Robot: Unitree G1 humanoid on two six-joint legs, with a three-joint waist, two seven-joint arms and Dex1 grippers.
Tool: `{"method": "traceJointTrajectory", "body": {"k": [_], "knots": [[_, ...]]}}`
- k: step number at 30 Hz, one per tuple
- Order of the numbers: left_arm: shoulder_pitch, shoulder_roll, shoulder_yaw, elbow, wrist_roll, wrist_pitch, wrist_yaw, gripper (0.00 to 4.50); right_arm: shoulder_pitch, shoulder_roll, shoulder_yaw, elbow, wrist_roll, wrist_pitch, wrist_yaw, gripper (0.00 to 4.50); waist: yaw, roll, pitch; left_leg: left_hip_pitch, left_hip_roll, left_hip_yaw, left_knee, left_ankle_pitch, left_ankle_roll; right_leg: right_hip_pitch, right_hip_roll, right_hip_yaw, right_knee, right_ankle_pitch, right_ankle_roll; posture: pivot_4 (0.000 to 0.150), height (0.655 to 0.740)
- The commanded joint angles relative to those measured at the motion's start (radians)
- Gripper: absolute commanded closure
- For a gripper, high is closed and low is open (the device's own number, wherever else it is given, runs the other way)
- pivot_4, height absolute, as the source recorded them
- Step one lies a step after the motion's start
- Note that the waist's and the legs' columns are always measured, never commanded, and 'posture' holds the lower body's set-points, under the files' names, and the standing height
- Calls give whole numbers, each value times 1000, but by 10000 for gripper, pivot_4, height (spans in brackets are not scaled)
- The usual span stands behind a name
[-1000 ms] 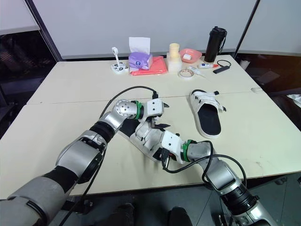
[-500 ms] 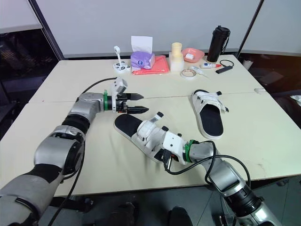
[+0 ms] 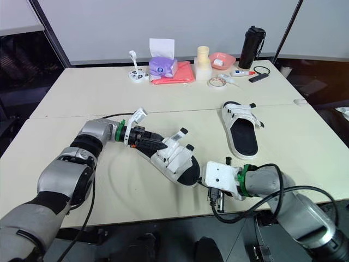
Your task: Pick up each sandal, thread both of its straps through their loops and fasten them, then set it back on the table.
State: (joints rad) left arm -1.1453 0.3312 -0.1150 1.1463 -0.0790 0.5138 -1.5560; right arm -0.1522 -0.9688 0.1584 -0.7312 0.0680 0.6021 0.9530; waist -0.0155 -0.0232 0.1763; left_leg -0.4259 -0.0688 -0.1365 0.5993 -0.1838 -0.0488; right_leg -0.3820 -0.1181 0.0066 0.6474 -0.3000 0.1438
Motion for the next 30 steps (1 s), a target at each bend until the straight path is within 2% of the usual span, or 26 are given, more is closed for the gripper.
{"method": "traceJointTrajectory", "body": {"k": [1,5,13,24,27,30], "knots": [[-30,6,-29,16,30,9,-40,103,5,-32,-70,-83,31,25,11,45000,1,-1,1,0,0,0,0,0,0,0,0,0,0,0,0,1500,7400],[-23,-9,-57,36,44,1,-56,103,22,-56,-96,-115,33,45,3,45000,2,-1,1,0,0,0,0,0,0,0,-1,0,0,0,0,1500,7400],[-33,-57,-135,-4,-113,164,-58,103,67,-63,-127,-161,34,89,-19,45000,6,-1,1,-1,-1,0,2,0,0,1,-1,0,0,0,0,1500,7400],[-49,-130,-262,2,-216,219,-58,103,104,-66,-130,-163,30,101,-43,45000,5,-1,1,-2,-1,0,8,-1,1,2,-1,0,2,0,0,1500,7400],[-54,-129,-276,-2,-241,232,-58,7949,109,-61,-131,-165,33,108,-53,45000,5,-1,1,-2,-1,0,8,-1,1,2,-1,0,2,0,0,1500,7400],[-54,-124,-287,-11,-269,250,-58,22333,115,-59,-128,-166,33,110,-61,45000,5,-1,2,-3,-1,-1,9,-1,1,2,-2,0,2,0,0,1500,7400]]}}
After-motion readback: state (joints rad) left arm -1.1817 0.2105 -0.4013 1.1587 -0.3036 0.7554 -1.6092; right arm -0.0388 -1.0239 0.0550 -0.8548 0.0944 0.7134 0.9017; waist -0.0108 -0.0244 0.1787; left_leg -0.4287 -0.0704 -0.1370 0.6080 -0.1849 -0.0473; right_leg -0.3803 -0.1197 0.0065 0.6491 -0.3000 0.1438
